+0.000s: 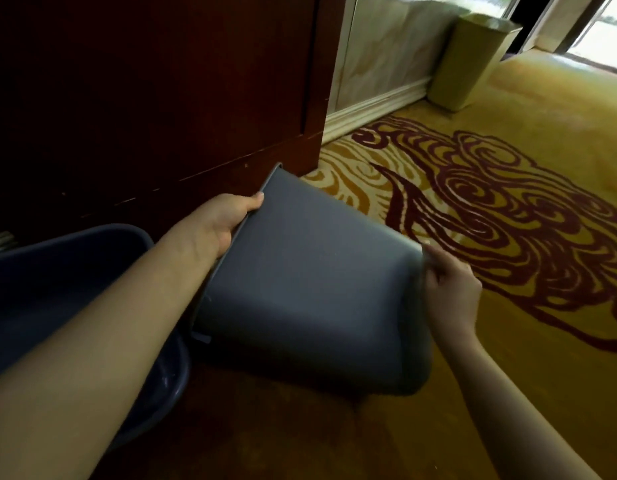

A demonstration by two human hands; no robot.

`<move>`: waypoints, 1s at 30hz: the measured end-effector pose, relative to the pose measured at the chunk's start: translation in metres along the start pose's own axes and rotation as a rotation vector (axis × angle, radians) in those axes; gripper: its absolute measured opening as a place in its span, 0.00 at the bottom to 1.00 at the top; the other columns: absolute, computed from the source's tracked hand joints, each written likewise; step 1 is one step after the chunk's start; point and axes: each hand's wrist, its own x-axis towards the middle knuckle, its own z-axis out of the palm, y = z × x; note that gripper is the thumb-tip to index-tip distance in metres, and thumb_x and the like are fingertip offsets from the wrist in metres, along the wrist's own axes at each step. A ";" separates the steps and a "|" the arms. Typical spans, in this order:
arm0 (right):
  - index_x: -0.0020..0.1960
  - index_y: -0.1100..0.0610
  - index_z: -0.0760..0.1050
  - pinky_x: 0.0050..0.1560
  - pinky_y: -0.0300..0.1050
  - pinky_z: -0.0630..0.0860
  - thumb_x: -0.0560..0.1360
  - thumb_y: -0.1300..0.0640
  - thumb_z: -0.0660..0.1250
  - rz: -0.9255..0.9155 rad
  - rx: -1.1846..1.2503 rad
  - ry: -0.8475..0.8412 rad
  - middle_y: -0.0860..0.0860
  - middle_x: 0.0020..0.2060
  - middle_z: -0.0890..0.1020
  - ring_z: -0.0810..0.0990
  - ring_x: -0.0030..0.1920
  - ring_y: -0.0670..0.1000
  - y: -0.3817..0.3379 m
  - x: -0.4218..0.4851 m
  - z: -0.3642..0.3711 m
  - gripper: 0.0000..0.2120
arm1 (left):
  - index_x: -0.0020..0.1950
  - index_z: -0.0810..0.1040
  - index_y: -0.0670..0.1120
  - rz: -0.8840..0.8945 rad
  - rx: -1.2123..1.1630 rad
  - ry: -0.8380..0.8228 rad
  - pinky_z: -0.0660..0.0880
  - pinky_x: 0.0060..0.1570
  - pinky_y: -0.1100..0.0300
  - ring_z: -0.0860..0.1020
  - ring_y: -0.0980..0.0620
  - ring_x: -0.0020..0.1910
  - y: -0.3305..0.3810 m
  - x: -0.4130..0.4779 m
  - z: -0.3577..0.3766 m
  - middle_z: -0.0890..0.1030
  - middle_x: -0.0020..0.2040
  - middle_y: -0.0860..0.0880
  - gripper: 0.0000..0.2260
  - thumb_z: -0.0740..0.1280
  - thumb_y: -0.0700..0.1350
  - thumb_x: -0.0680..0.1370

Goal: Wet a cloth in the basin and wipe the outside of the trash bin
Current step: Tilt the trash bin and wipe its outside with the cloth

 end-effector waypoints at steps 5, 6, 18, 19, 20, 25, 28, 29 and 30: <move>0.66 0.51 0.70 0.62 0.39 0.66 0.77 0.59 0.60 -0.451 0.112 -0.098 0.49 0.60 0.76 0.69 0.59 0.42 -0.093 -0.050 0.042 0.17 | 0.46 0.79 0.45 0.220 -0.087 0.068 0.77 0.34 0.58 0.81 0.50 0.39 0.012 -0.012 -0.003 0.82 0.40 0.46 0.10 0.62 0.49 0.79; 0.67 0.53 0.69 0.64 0.38 0.63 0.77 0.59 0.60 -0.551 0.071 -0.138 0.50 0.64 0.74 0.67 0.61 0.43 -0.104 -0.063 0.055 0.18 | 0.44 0.79 0.46 0.259 -0.108 0.080 0.77 0.36 0.57 0.81 0.50 0.38 0.012 -0.014 -0.005 0.82 0.40 0.47 0.10 0.62 0.48 0.79; 0.64 0.58 0.73 0.63 0.45 0.65 0.76 0.67 0.61 -0.129 0.104 0.082 0.52 0.66 0.73 0.68 0.65 0.52 0.019 -0.053 0.055 0.17 | 0.46 0.79 0.49 0.203 -0.208 0.137 0.76 0.37 0.54 0.80 0.47 0.46 -0.014 -0.021 -0.034 0.82 0.47 0.46 0.09 0.63 0.51 0.78; 0.63 0.59 0.73 0.62 0.44 0.65 0.77 0.66 0.61 -0.061 0.121 0.117 0.54 0.64 0.75 0.70 0.64 0.53 0.017 -0.046 0.052 0.16 | 0.46 0.79 0.50 0.217 -0.208 0.144 0.76 0.37 0.54 0.81 0.47 0.45 -0.014 -0.021 -0.034 0.82 0.47 0.46 0.08 0.63 0.51 0.78; 0.63 0.59 0.73 0.62 0.44 0.66 0.77 0.64 0.60 -0.010 0.143 0.159 0.55 0.62 0.76 0.71 0.64 0.54 0.010 -0.040 0.049 0.15 | 0.45 0.79 0.51 0.233 -0.207 0.148 0.76 0.37 0.53 0.81 0.48 0.45 -0.015 -0.022 -0.034 0.82 0.46 0.47 0.08 0.63 0.51 0.78; 0.63 0.51 0.71 0.55 0.38 0.71 0.79 0.57 0.59 -0.275 0.301 0.055 0.46 0.54 0.74 0.73 0.56 0.44 -0.079 -0.044 0.052 0.13 | 0.43 0.81 0.52 0.326 -0.182 0.089 0.80 0.39 0.54 0.84 0.50 0.42 -0.018 -0.026 -0.029 0.86 0.40 0.51 0.10 0.62 0.51 0.79; 0.60 0.54 0.74 0.57 0.36 0.69 0.77 0.59 0.62 -0.563 0.312 -0.068 0.48 0.55 0.77 0.71 0.57 0.43 -0.121 -0.064 0.070 0.12 | 0.44 0.83 0.48 0.390 -0.178 0.009 0.82 0.39 0.57 0.85 0.51 0.39 -0.016 -0.029 -0.022 0.87 0.39 0.50 0.12 0.61 0.49 0.79; 0.60 0.56 0.75 0.58 0.37 0.69 0.76 0.60 0.63 -0.604 0.297 -0.085 0.49 0.55 0.77 0.71 0.57 0.45 -0.124 -0.065 0.076 0.12 | 0.44 0.84 0.47 0.404 -0.178 -0.019 0.82 0.40 0.58 0.85 0.51 0.39 -0.016 -0.030 -0.021 0.87 0.39 0.48 0.13 0.61 0.48 0.80; 0.59 0.57 0.75 0.59 0.39 0.69 0.76 0.61 0.64 -0.626 0.271 -0.093 0.51 0.56 0.77 0.70 0.57 0.47 -0.122 -0.063 0.078 0.13 | 0.43 0.84 0.47 0.416 -0.172 -0.044 0.82 0.39 0.59 0.84 0.52 0.39 -0.017 -0.031 -0.020 0.87 0.39 0.48 0.14 0.60 0.48 0.80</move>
